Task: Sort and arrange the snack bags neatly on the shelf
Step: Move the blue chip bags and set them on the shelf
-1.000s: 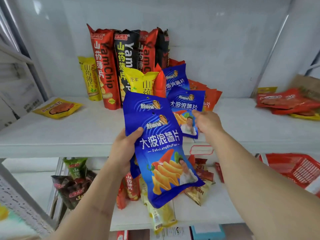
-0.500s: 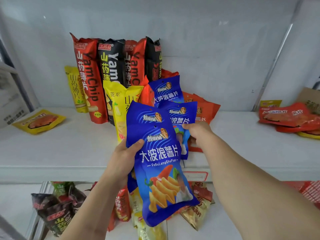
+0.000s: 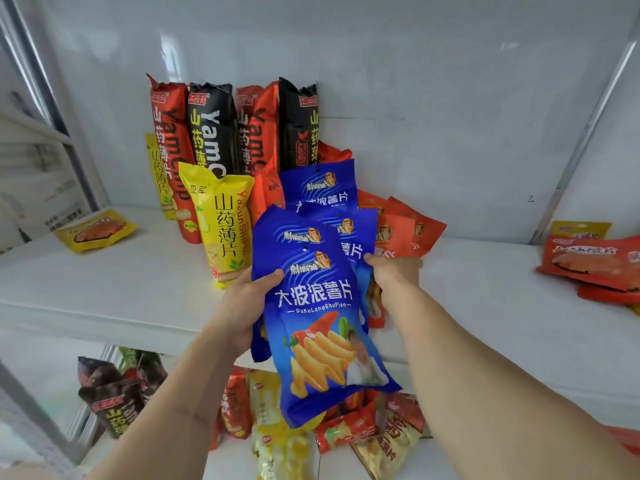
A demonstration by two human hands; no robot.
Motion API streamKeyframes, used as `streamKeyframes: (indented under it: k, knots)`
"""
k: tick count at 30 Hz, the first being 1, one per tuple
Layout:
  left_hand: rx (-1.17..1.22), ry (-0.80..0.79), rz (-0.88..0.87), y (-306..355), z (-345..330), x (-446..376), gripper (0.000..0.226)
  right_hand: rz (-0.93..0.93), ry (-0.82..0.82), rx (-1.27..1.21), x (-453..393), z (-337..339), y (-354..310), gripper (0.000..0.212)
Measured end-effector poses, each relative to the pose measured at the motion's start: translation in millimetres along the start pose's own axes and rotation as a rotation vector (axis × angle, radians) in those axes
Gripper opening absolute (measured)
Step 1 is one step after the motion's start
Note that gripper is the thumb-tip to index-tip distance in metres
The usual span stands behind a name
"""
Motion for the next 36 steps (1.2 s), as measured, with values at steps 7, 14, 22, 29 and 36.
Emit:
streamKeyframes:
  k: [7,14,22,29,36]
  knots:
    - [-0.049,0.043,0.042,-7,-17,-16,0.031,0.001,-0.176,-0.090,-24,16,6,0.039]
    - [-0.119,0.039,0.007,-5,-34,-39,0.023,0.051,-0.493,-0.084,-13,14,1,0.056]
    - [-0.249,-0.002,0.006,-10,-47,-54,0.028,0.025,-0.654,-0.087,-2,16,1,0.058]
    - [-0.414,0.009,-0.014,0,-58,-68,0.031,0.035,-0.688,-0.114,0,33,-6,0.054]
    - [-0.385,-0.080,-0.034,5,-112,-91,0.023,0.096,-0.668,-0.175,-15,85,-24,0.045]
Point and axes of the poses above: each hand's wrist, its own x-axis away from the middle knuckle, its own z-axis out of the back of the hand, y = z × x, the point moved 5 cm from there along -x, towards the middle knuckle, and after that the axes turned 14 degrees about -y, right-handed, at the moved point
